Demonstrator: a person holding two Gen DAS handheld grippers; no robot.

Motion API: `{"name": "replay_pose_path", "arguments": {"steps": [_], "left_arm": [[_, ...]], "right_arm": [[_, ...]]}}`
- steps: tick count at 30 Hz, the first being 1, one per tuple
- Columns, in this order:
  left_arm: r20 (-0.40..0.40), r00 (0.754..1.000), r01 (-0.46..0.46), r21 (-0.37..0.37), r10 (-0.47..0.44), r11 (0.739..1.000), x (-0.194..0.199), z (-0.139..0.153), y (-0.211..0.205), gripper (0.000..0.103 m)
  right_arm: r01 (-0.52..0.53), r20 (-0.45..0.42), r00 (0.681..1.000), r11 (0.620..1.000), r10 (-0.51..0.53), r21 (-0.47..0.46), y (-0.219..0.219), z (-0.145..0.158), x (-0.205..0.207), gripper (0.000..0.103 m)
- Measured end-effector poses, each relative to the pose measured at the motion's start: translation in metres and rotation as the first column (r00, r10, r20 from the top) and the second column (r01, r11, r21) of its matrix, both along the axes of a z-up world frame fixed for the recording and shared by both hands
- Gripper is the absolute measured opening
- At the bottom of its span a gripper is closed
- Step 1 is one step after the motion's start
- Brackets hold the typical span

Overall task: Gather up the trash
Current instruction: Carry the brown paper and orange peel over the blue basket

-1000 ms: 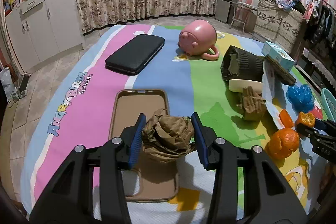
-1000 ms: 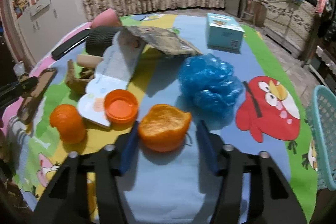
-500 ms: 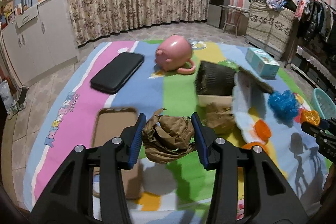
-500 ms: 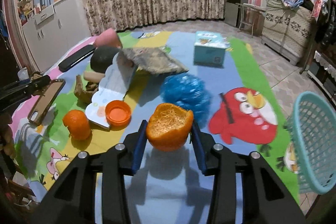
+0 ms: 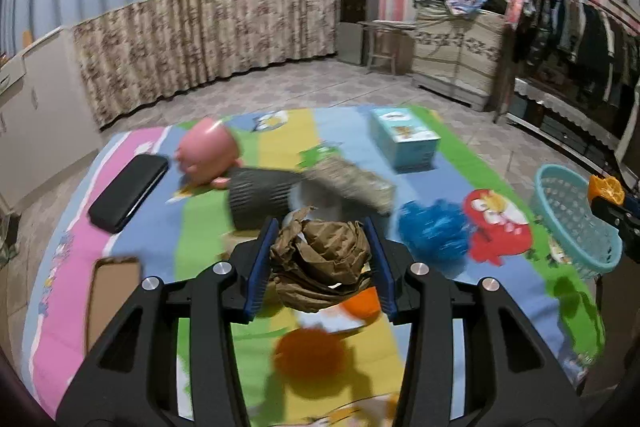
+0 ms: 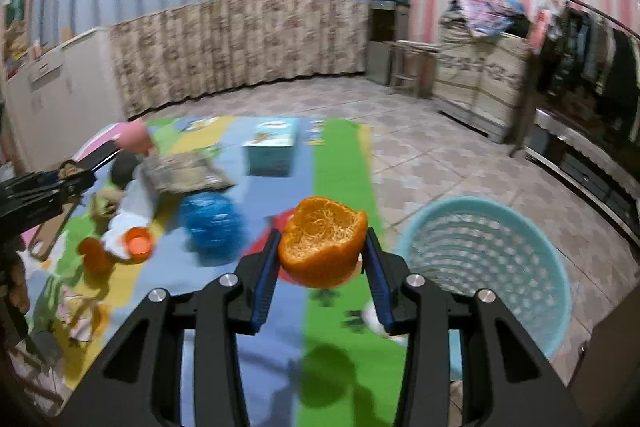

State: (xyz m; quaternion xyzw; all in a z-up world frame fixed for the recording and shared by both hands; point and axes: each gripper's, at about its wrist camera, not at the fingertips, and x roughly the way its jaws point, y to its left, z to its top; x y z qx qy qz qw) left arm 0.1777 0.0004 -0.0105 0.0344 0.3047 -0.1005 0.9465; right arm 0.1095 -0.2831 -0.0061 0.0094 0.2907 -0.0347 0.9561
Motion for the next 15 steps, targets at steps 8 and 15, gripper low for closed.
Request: {"name": "replay_pose_path", "arguments": {"steps": [8,15], "left_arm": [[0.011,0.997,0.078,0.018,-0.078,0.997,0.002,0.004,-0.055,0.043],[-0.007,0.986,0.168,-0.007,-0.168,0.986,0.010,-0.006,-0.115,0.043]], "right_arm": [[0.157,0.010,0.987,0.987,-0.158,0.045,-0.075,-0.015,-0.010,0.041],[0.256,0.011,0.966,0.963,-0.257,0.083,-0.113,-0.026,-0.021,0.041]]}}
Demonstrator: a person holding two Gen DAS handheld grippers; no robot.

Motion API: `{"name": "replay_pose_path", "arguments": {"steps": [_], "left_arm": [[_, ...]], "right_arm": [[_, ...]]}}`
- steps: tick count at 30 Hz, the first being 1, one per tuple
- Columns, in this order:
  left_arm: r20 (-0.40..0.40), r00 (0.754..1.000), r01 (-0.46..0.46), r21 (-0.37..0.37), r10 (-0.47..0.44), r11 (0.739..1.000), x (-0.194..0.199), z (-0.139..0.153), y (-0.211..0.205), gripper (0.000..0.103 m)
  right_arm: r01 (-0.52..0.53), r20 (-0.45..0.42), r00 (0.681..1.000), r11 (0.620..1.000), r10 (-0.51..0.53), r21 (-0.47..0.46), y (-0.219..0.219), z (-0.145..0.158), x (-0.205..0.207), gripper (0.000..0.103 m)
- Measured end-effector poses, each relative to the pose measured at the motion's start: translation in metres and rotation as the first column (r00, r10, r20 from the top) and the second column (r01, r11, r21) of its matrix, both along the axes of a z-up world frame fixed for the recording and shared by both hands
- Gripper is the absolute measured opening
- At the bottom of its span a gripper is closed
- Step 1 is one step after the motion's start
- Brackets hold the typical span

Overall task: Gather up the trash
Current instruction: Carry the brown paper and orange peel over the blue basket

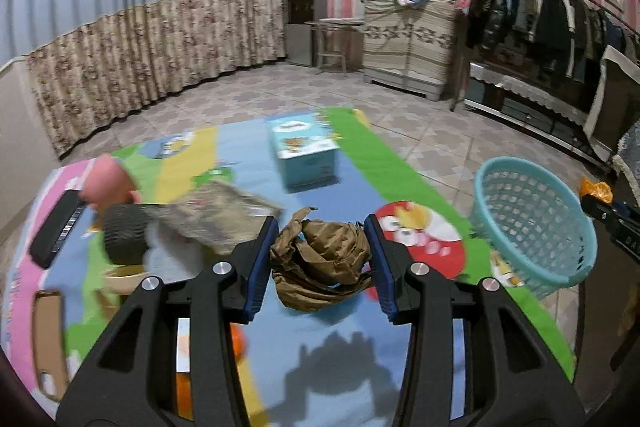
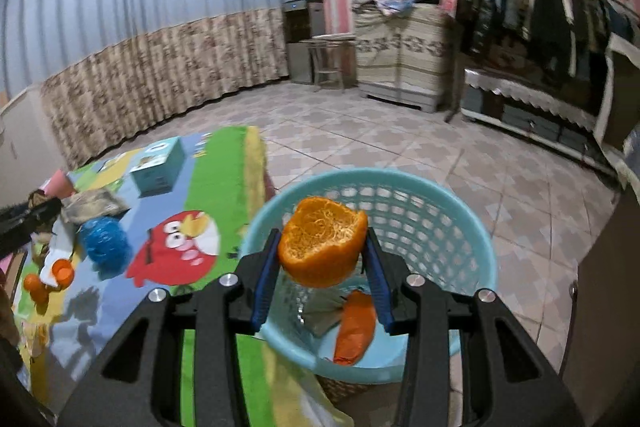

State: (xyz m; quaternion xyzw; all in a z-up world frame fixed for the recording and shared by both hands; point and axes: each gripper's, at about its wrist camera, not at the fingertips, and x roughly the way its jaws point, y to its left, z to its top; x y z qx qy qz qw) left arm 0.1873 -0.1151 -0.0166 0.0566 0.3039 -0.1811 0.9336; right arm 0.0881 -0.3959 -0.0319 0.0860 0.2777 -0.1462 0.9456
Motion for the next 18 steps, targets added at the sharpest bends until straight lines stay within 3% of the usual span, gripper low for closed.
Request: {"name": "replay_pose_path", "arguments": {"steps": [8,18], "left_arm": [[-0.007,0.990,0.138,-0.015,-0.138,0.990,-0.004,-0.014,-0.080,0.043],[-0.068,0.959,0.275,-0.033,-0.277,0.961,-0.001,-0.039,-0.166,0.043]], "right_arm": [[0.096,-0.003,0.995,0.995,-0.096,-0.012,-0.034,-0.009,-0.009,0.041],[0.161,-0.019,0.987,0.987,-0.160,0.027,-0.067,-0.023,-0.009,0.041]]}}
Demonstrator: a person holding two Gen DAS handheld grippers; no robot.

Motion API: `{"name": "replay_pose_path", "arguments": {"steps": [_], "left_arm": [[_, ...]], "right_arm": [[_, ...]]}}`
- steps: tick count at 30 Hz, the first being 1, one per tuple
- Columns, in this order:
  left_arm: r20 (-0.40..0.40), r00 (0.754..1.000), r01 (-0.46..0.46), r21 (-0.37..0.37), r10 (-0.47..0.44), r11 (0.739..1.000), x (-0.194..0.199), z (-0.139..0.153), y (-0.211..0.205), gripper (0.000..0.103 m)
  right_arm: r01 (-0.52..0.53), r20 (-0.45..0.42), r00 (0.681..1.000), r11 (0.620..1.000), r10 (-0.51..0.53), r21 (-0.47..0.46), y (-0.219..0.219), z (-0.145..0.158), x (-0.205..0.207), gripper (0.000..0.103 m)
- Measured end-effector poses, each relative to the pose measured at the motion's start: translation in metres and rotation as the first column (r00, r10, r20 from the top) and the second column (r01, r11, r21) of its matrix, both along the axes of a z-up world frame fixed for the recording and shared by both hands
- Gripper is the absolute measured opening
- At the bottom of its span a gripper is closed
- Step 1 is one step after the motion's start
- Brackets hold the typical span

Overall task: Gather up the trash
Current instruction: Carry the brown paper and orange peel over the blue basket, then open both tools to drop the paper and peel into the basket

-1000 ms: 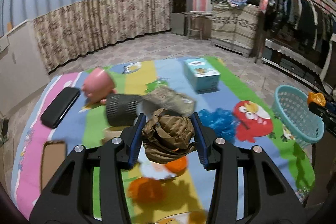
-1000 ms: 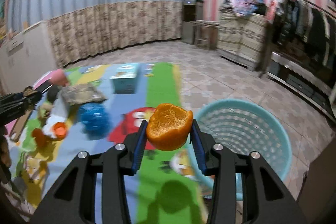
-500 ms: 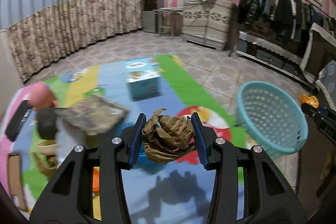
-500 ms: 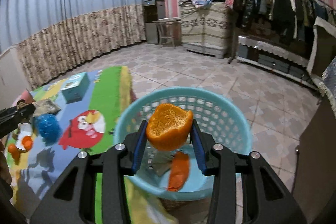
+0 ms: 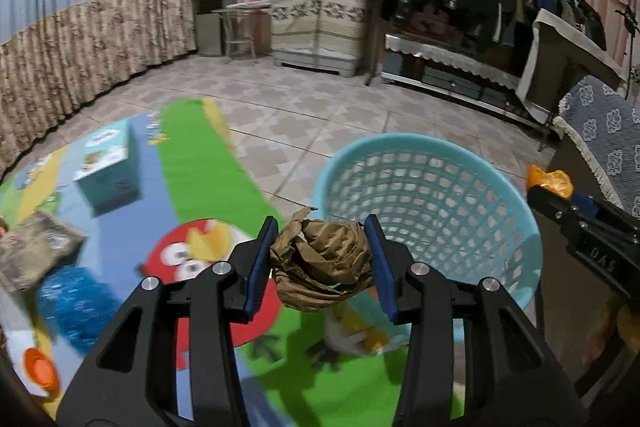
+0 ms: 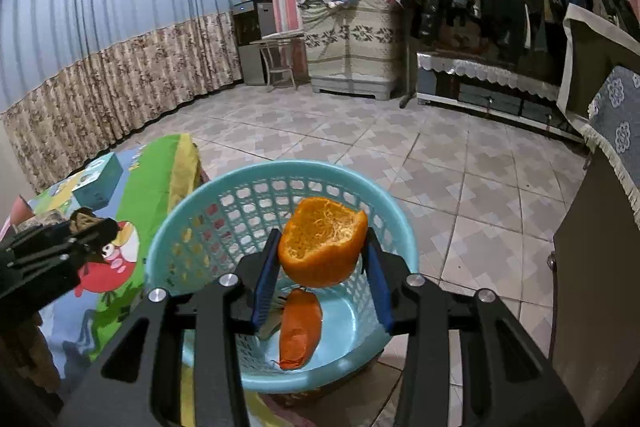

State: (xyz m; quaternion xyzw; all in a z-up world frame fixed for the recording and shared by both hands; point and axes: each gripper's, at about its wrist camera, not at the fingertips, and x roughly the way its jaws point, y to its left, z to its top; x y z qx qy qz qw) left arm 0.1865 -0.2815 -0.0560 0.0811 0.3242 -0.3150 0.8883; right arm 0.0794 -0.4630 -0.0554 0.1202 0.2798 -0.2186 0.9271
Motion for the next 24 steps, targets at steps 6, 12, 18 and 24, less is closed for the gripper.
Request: {"name": "replay_pose_path", "arguments": {"steps": [6,12,18,24], "left_arm": [[-0.016,0.999,0.042,0.006,-0.042,0.999,0.009,-0.009,-0.037,0.043],[0.005,0.997,0.072,0.028,-0.072,0.997,0.015,-0.013,-0.062,0.046],[-0.004,0.999,0.045,0.025,-0.045,0.999,0.028,-0.011,-0.063,0.058],[0.006,1.000,-0.016,0.028,0.015,0.999,0.036,-0.007,-0.043,0.070]], "right_arm": [[0.046,0.027,0.998,0.996,-0.048,0.071,-0.021,-0.005,-0.006,0.041],[0.035,0.007,0.999,0.997,-0.035,0.062,-0.022,-0.011,0.001,0.041],[0.044,0.001,0.999,0.997,-0.044,0.068,-0.020,-0.012,0.005,0.041],[0.031,-0.010,0.999,0.998,-0.031,0.061,-0.020,-0.014,0.012,0.041]]}}
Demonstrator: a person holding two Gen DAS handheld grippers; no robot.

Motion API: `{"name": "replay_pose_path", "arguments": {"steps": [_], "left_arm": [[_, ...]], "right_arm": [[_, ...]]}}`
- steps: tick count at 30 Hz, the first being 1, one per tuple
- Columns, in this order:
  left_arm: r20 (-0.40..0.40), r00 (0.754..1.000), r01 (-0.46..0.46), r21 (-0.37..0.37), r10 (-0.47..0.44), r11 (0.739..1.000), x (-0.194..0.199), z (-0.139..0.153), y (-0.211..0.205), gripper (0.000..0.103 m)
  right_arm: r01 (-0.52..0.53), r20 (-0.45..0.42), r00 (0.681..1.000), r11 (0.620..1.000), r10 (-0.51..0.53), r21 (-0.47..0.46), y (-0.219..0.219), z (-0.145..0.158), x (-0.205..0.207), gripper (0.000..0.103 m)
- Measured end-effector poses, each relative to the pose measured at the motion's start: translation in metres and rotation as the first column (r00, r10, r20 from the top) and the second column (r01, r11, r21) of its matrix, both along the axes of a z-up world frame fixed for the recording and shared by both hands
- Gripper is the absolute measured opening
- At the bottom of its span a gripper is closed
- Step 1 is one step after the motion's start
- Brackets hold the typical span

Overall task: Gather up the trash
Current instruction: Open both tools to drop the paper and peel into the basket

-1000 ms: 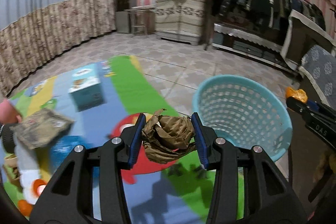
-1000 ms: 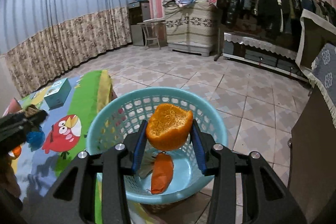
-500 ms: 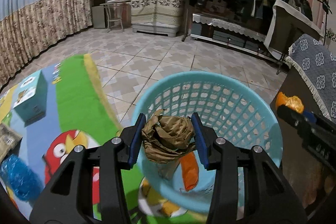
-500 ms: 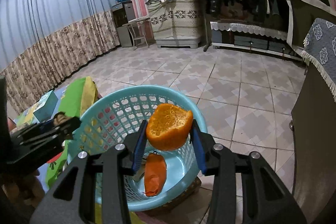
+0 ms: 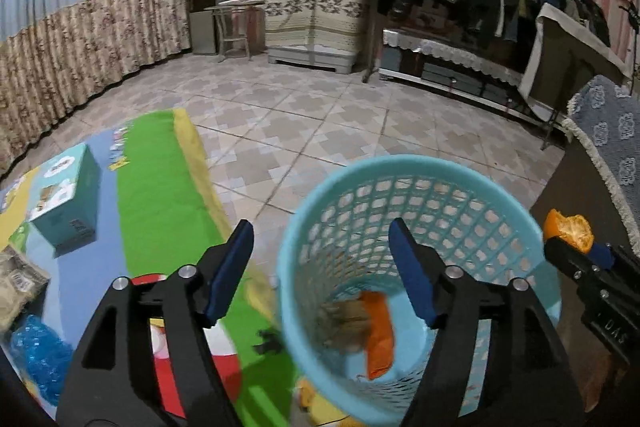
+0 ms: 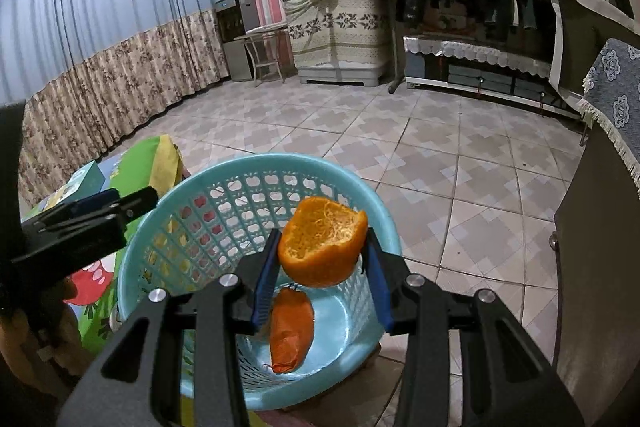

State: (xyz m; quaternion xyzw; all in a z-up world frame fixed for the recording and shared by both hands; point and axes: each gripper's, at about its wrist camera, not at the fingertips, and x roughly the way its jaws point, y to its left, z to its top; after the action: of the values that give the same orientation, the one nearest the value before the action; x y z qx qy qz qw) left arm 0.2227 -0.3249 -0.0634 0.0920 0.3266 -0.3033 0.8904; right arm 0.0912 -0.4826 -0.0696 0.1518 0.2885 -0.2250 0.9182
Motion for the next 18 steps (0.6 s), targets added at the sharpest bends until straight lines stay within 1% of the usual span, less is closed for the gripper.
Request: {"name": "replay_pose_path", "arguments": {"steps": [4,8,9,11,12,15,18], "left_arm": [[0.046,0.998,-0.043,0.025,0.041,0.999,-0.002,0.004,0.016,0.082],[0.069,0.995,-0.067,0.029,0.064,0.997,-0.005,0.009,0.033,0.084],[0.077,0.995,-0.073,0.027,0.071,0.997,-0.006,0.010,0.037,0.086],[0.079,0.994,-0.083,0.021,0.081,0.996,-0.007,0.013,0.044,0.088],[0.076,0.993,-0.087,0.016,0.086,0.996,-0.007,0.014,0.048,0.088],[0.073,0.991,-0.109,0.005,0.108,0.994,-0.007,0.018,0.059,0.090],[0.082,0.988,-0.131,0.002,0.130,0.991,-0.008,0.020,0.069,0.091]], "right_arm": [[-0.018,-0.006,1.000,1.000,0.018,-0.003,0.004,-0.001,0.012,0.041],[-0.043,-0.012,0.999,0.999,0.043,0.001,0.010,-0.003,0.024,0.042],[-0.048,-0.009,0.999,0.999,0.048,0.001,0.013,-0.004,0.026,0.042],[-0.048,-0.005,0.999,0.999,0.048,-0.007,0.015,-0.005,0.028,0.058],[-0.043,0.002,0.999,0.999,0.043,-0.017,0.017,-0.004,0.028,0.071],[-0.029,0.010,1.000,0.999,0.029,-0.019,0.017,-0.003,0.026,0.080],[-0.024,0.010,1.000,1.000,0.024,-0.016,0.018,-0.003,0.025,0.083]]}}
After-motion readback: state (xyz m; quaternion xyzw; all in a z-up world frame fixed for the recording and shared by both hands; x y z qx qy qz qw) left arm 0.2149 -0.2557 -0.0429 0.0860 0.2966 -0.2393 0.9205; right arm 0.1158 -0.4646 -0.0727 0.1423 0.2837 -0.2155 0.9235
